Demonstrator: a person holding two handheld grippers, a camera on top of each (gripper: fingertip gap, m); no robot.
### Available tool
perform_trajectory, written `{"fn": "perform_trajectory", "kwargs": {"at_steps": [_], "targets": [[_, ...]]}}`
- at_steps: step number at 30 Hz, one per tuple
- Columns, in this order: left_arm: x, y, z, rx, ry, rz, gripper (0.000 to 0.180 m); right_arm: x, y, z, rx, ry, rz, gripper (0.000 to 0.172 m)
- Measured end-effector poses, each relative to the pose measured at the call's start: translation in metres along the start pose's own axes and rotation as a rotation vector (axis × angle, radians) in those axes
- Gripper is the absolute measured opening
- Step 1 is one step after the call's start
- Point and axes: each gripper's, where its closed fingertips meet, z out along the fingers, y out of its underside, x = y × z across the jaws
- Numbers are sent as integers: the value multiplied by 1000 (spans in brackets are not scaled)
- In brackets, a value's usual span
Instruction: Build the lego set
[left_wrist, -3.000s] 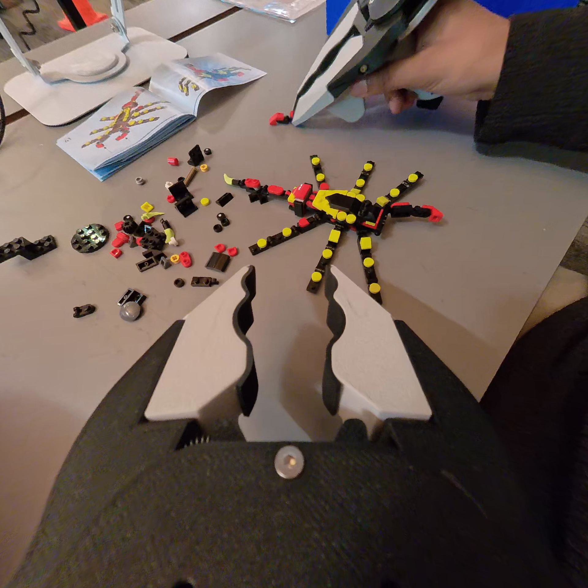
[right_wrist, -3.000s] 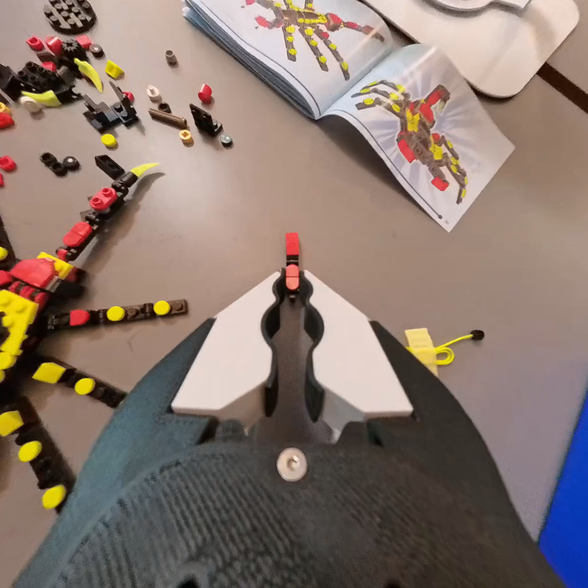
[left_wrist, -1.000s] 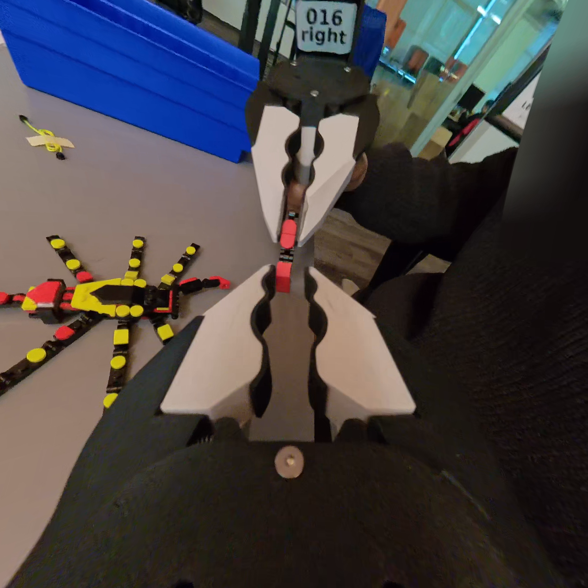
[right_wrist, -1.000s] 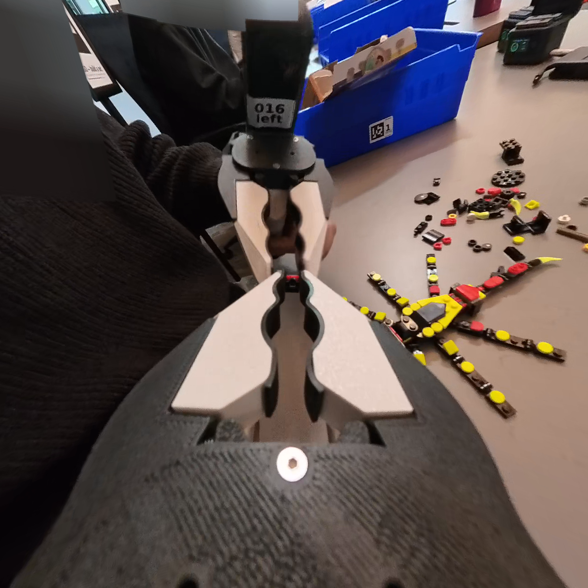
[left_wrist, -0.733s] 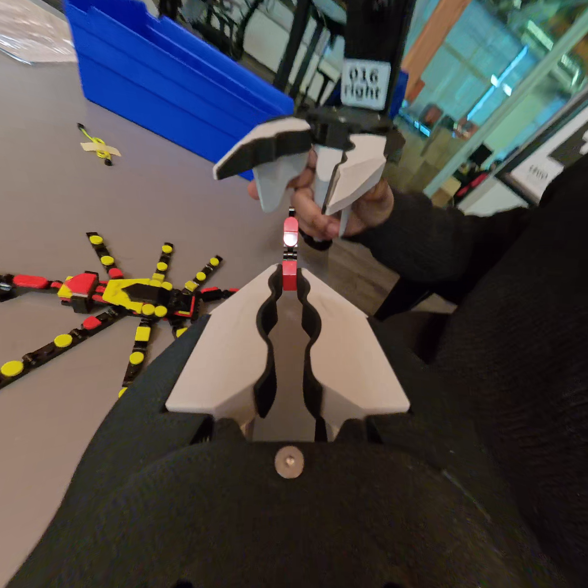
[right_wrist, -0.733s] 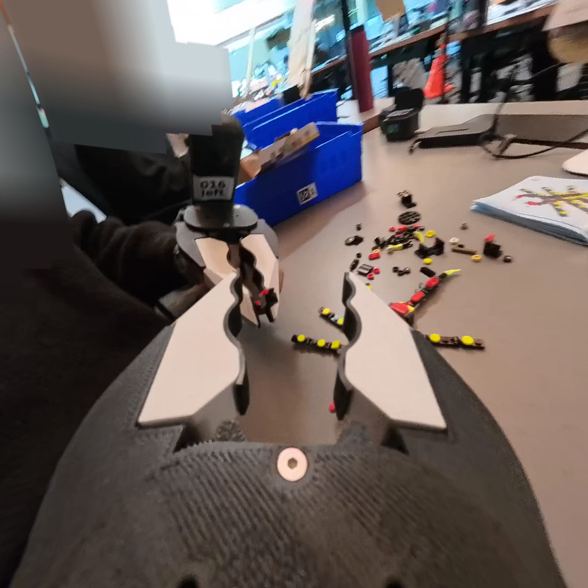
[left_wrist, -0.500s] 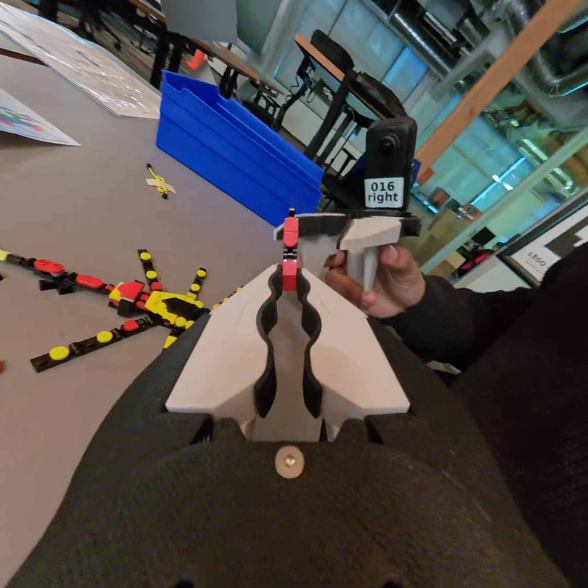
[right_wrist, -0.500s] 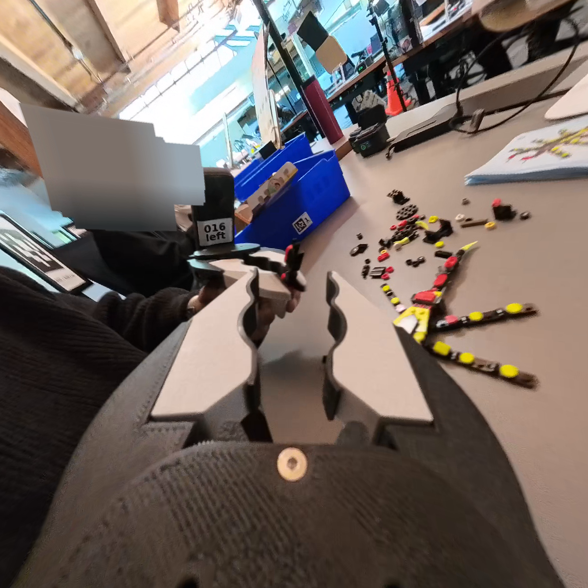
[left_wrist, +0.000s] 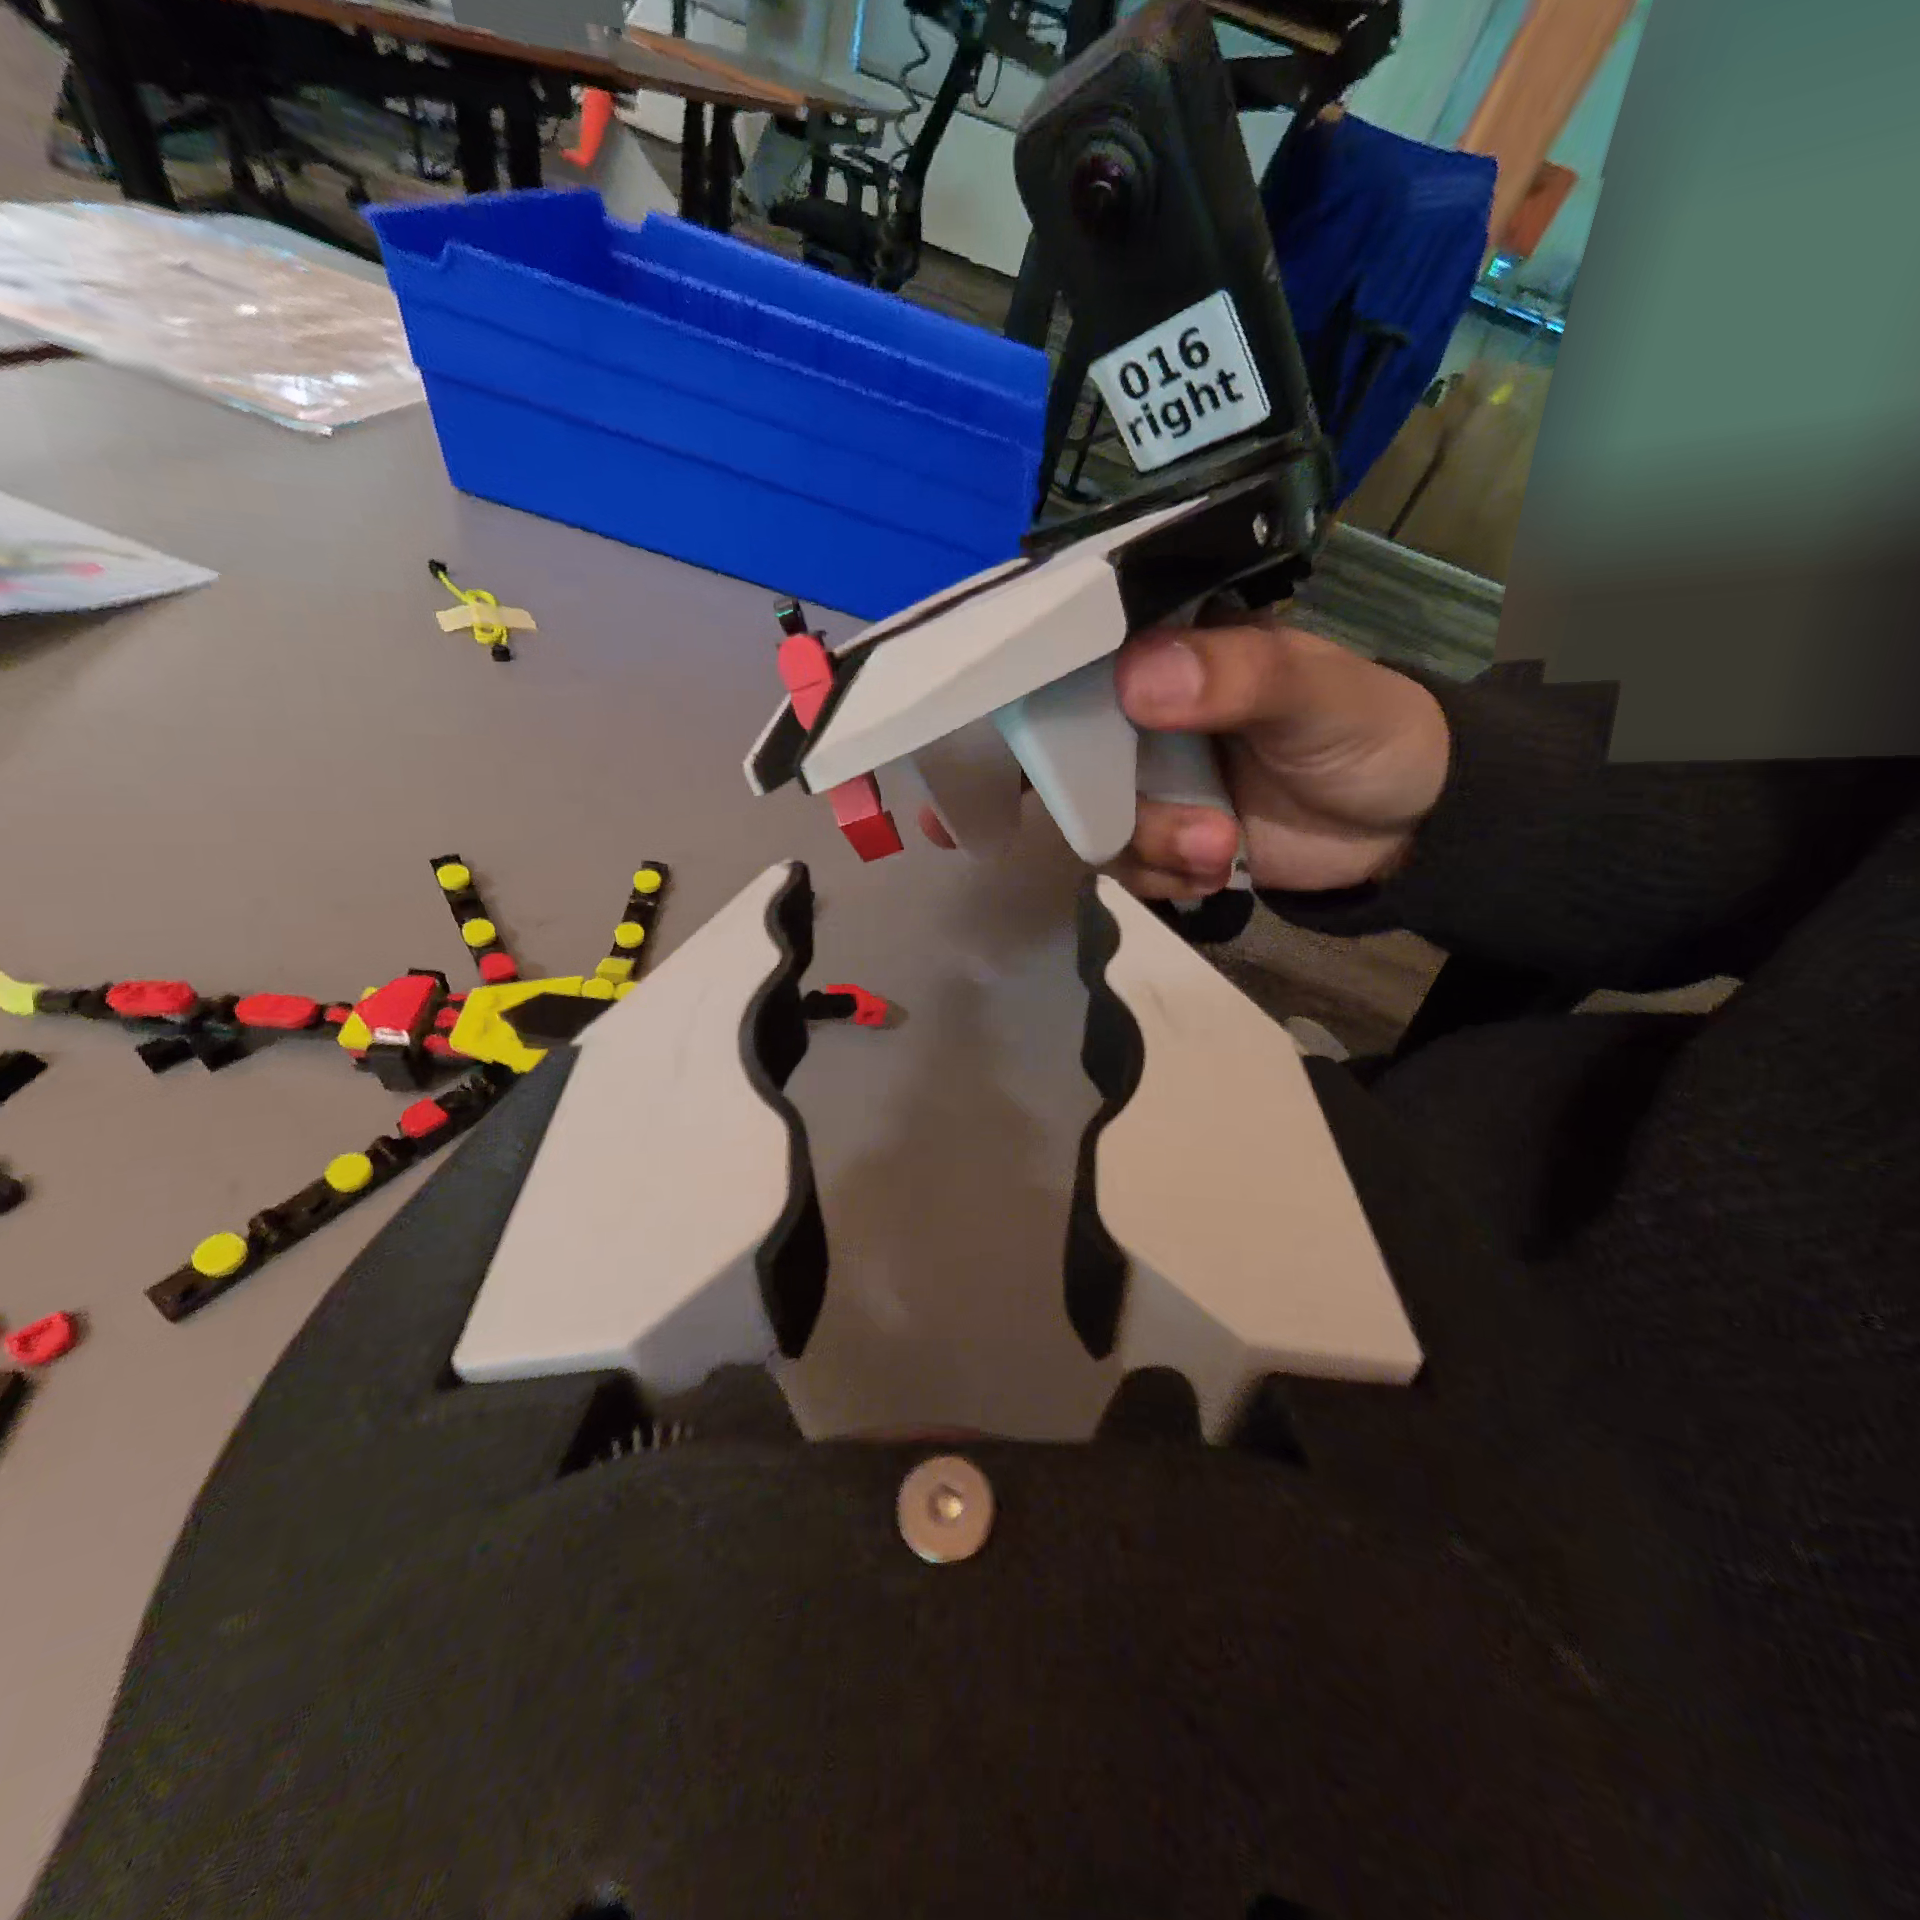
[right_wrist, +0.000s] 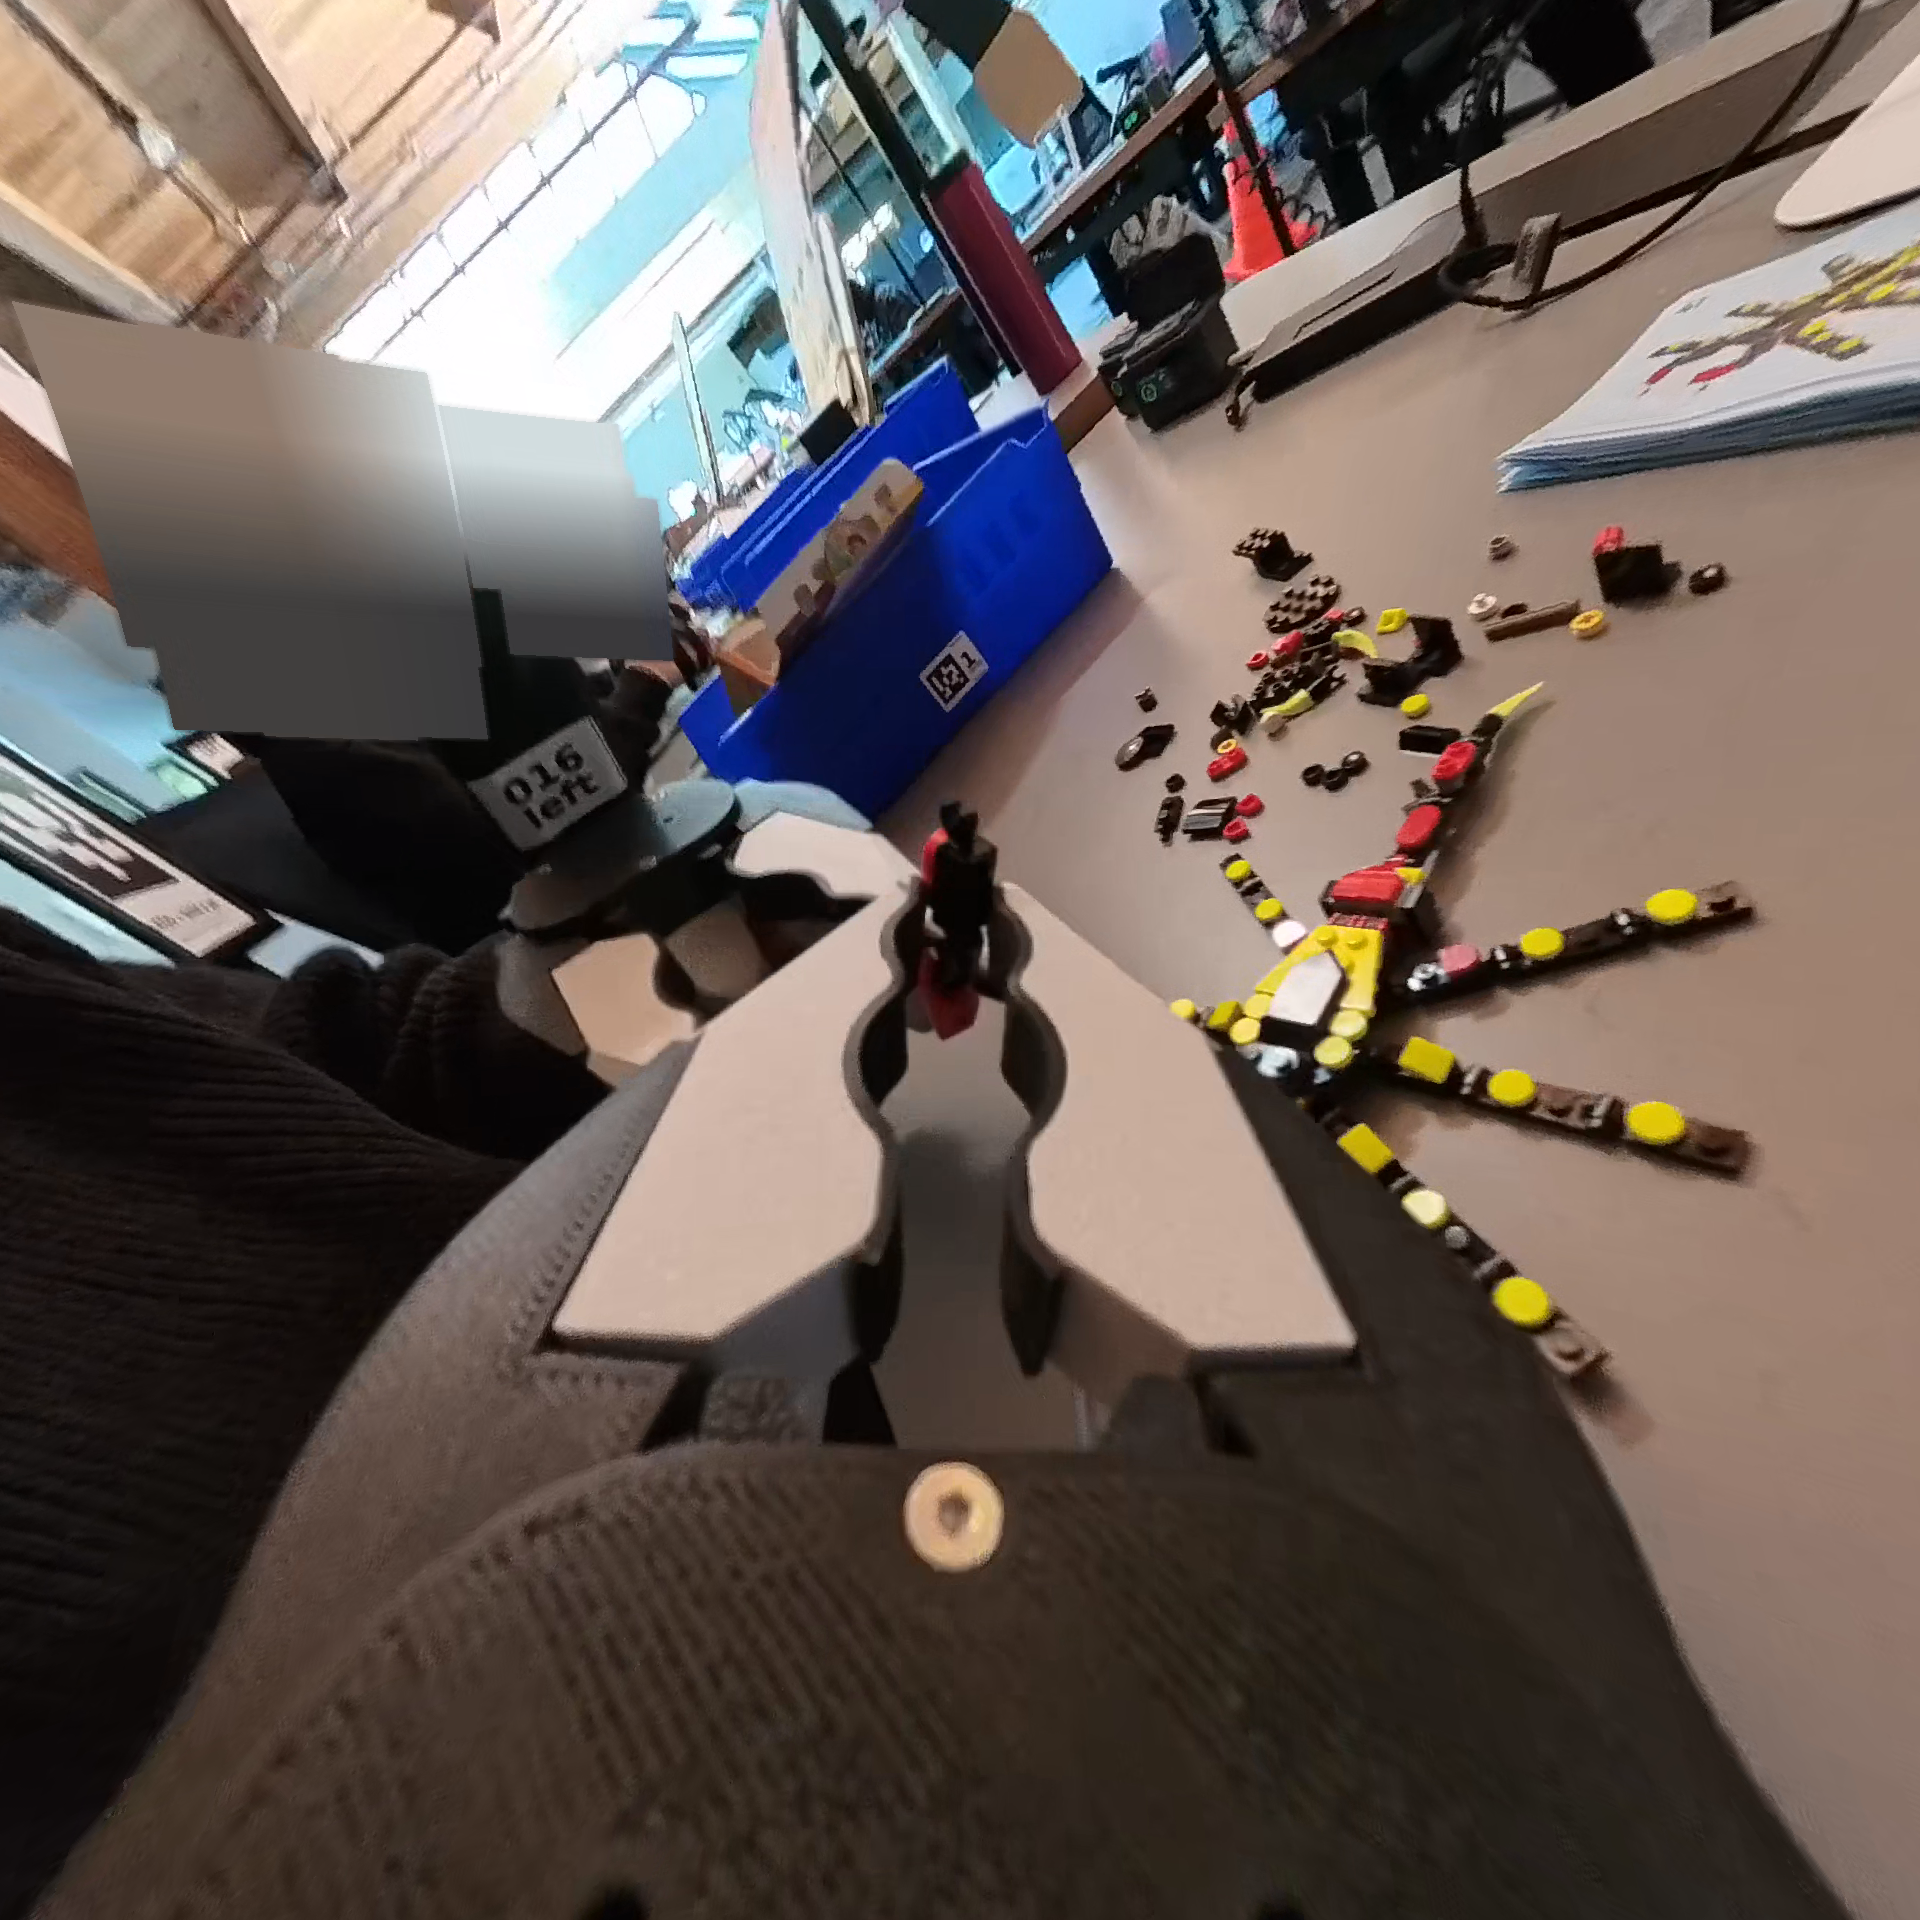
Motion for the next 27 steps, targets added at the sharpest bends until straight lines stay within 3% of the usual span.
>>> {"fn": "perform_trajectory", "kwargs": {"at_steps": [3, 8, 12, 16, 22, 24, 27], "targets": [[-6, -6, -9, 34, -6, 26, 54, 5, 4, -7, -98, 65, -165, 10], [-16, -7, -14, 37, 2, -104, 35, 20, 22, -10, -324, 274, -583, 10], [-20, 2, -9, -16, -3, -188, 26, 18, 44, 1, -446, 319, -761, 10], [-18, 9, -8, -54, 7, -193, 17, 14, 49, 5, -473, 321, -845, 10], [-12, 7, -9, -48, 70, -227, 8, 9, 48, 5, -443, 272, -818, 10], [-16, 0, -11, -10, 79, -300, 6, 6, 41, 6, -392, 267, -815, 11], [-22, -12, -16, 83, 144, -520, 6, 6, 32, 4, -338, 281, -833, 25]]}}
